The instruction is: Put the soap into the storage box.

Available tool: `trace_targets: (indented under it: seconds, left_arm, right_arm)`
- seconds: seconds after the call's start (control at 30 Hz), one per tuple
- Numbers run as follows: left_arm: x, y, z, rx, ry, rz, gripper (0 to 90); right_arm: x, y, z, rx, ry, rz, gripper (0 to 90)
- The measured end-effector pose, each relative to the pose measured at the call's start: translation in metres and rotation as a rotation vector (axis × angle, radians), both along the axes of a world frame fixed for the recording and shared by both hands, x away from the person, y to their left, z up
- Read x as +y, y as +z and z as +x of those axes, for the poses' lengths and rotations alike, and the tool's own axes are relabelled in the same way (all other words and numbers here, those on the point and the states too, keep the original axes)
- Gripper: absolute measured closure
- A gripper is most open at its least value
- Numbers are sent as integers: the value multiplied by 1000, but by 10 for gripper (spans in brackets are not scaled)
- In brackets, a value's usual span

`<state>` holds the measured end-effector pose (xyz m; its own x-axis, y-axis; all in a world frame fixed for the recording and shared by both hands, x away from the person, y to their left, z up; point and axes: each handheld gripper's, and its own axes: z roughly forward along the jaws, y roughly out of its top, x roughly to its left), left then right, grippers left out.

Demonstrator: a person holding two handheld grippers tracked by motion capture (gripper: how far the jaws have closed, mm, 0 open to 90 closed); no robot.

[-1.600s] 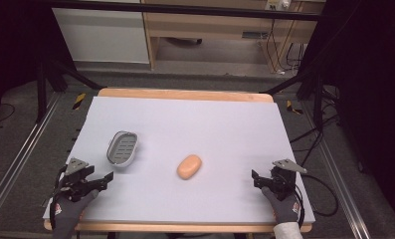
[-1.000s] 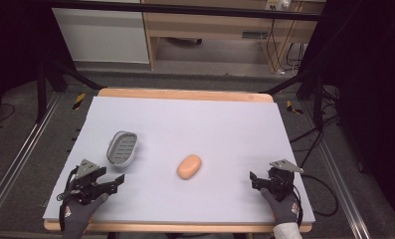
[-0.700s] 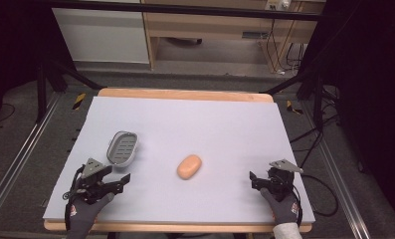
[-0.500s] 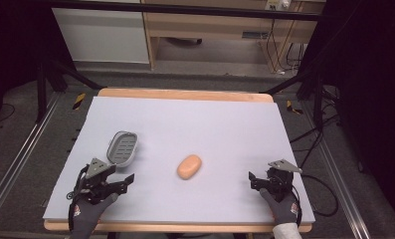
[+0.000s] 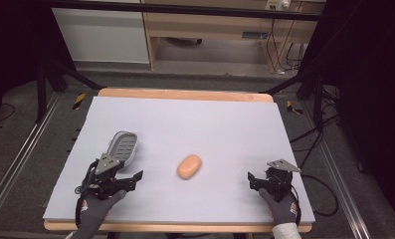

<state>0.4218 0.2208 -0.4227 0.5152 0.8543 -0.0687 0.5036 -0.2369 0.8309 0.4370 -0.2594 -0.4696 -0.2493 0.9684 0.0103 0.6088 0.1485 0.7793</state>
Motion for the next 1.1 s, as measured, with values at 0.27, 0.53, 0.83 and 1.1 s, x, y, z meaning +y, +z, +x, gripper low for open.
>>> trace_targets:
  seconds: [0.27,0.53,0.83,1.1]
  left_arm:
    - [-16,15,8,-18,-19,-15,233]
    - [-31,23,15,-23,-44,-26,232]
    - [-51,25,24,-23,-70,-31,234]
    - [-66,24,29,-17,-88,-23,235]
  right_arm:
    - [0,1,0,-3,-1,5,65]
    - [0,1,0,-3,0,4,65]
    - [0,2,0,-1,1,3,65]
    - [0,1,1,-2,4,1,65]
